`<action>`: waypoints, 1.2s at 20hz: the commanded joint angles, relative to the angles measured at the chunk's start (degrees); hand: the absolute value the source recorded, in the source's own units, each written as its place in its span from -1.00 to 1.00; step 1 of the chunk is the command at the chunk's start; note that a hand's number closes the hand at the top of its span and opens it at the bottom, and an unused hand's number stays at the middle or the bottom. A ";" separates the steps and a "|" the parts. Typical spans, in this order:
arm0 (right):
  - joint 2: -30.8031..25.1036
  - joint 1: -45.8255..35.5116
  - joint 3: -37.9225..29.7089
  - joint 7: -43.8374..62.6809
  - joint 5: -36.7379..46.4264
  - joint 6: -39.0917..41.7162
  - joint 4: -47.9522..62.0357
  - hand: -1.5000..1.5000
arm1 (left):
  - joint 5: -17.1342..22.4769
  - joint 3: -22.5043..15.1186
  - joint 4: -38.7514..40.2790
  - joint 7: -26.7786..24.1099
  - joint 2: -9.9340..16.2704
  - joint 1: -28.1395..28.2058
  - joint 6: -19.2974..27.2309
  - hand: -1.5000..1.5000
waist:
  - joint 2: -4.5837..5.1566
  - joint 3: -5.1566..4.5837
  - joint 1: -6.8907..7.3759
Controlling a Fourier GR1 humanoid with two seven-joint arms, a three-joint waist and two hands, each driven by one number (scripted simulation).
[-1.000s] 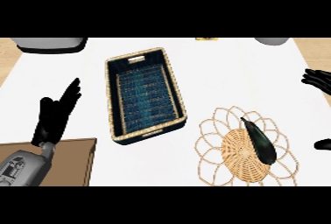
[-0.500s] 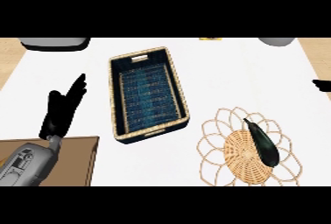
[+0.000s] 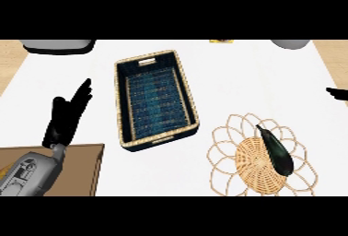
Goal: Pick the eggplant from the placemat and place it in the basket
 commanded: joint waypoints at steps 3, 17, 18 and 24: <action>3.63 -4.57 0.41 -8.52 2.32 4.53 8.35 -1.00 | -1.35 1.22 2.38 -3.61 -1.37 1.88 -1.26 0.00 | -0.05 -0.07 -0.04; 15.32 -5.22 7.34 -10.52 9.02 -5.05 14.81 -1.00 | -3.06 3.20 -2.30 2.78 -1.79 1.28 -2.20 0.00 | -0.27 -0.06 -0.33; 14.60 -4.14 7.95 -11.63 10.24 -5.17 14.55 -1.00 | -4.60 2.67 -2.70 2.59 -2.86 2.34 -0.48 0.00 | -0.31 -0.07 -0.59; 17.51 -9.29 7.50 -16.75 13.52 -6.76 24.39 -1.00 | -5.80 4.40 1.88 0.41 -4.06 0.08 -3.51 0.00 | -0.01 -0.05 -0.48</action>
